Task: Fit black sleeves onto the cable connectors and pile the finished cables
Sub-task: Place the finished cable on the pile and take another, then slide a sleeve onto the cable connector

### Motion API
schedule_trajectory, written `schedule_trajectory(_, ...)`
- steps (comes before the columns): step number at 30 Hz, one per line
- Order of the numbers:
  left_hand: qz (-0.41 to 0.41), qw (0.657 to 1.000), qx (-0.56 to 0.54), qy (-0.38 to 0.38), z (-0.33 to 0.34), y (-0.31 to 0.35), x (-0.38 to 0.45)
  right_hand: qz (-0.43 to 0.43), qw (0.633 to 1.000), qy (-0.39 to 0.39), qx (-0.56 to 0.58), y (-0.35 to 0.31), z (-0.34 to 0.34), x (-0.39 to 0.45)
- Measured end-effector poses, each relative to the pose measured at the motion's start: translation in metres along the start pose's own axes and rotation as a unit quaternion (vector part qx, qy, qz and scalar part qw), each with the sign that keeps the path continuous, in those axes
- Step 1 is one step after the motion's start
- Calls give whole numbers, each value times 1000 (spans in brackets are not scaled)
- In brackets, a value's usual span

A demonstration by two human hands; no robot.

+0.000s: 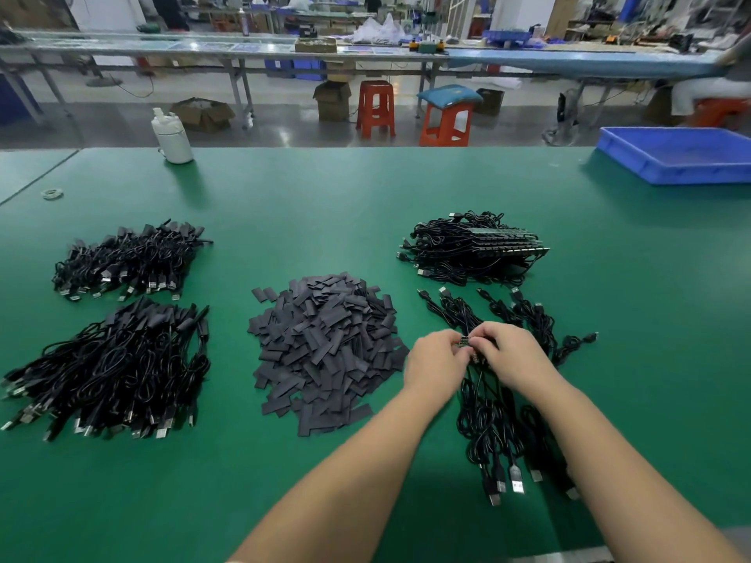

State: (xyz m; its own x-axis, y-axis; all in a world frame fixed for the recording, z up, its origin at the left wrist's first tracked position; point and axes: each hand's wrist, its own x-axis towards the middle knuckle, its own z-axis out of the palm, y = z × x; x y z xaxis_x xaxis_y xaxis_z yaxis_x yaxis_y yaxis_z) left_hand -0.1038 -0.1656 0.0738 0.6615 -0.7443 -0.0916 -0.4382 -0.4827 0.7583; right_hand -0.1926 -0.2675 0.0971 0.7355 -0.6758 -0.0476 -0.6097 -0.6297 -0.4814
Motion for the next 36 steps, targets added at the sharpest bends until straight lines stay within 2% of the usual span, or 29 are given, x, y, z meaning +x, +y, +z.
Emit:
schedule_trajectory(4, -35, 999, -21, 36, 1, 2, 3, 2, 999, 29, -22, -1, 2, 0)
schedule_trajectory(12, -24, 995, 16, 98, 10, 9, -4, 6, 990, 80, -118, -7, 6, 0)
schedule_trajectory(16, -48, 991, -20, 123, 4, -3, -5, -7, 985, 80, -151, 5, 4, 4)
schedule_trajectory(21, -33, 990, -119, 74, -24, -20, -8, 14, 978, 62, -198, 26, -3, 7)
schedule_trajectory(23, -18, 985, -166, 41, -36, -22, -11, -13, 976, 78, -202, 25, 0, 6)
schedule_trajectory(25, -3, 982, -186, 25, -47, -23, -15, -63, 987, 117, -87, 12, 5, -2)
schedule_trajectory(26, 6, 983, -184, 25, -51, -23, -16, -67, 993, 92, 20, 1, 9, -7)
schedule_trajectory(27, 15, 983, -182, 28, -56, -23, -17, -51, 989, 28, 136, -12, 13, -13)
schedule_trajectory(29, 19, 978, -203, 38, -62, -22, -17, -7, 939, -104, 329, -34, 22, -24)
schedule_trajectory(31, 12, 974, -223, 46, -69, -23, -17, 0, 909, -134, 396, -44, 31, -28)
schedule_trajectory(36, 0, 969, -245, 5, -85, -42, -22, 0, 896, -118, 428, -54, 47, -26)
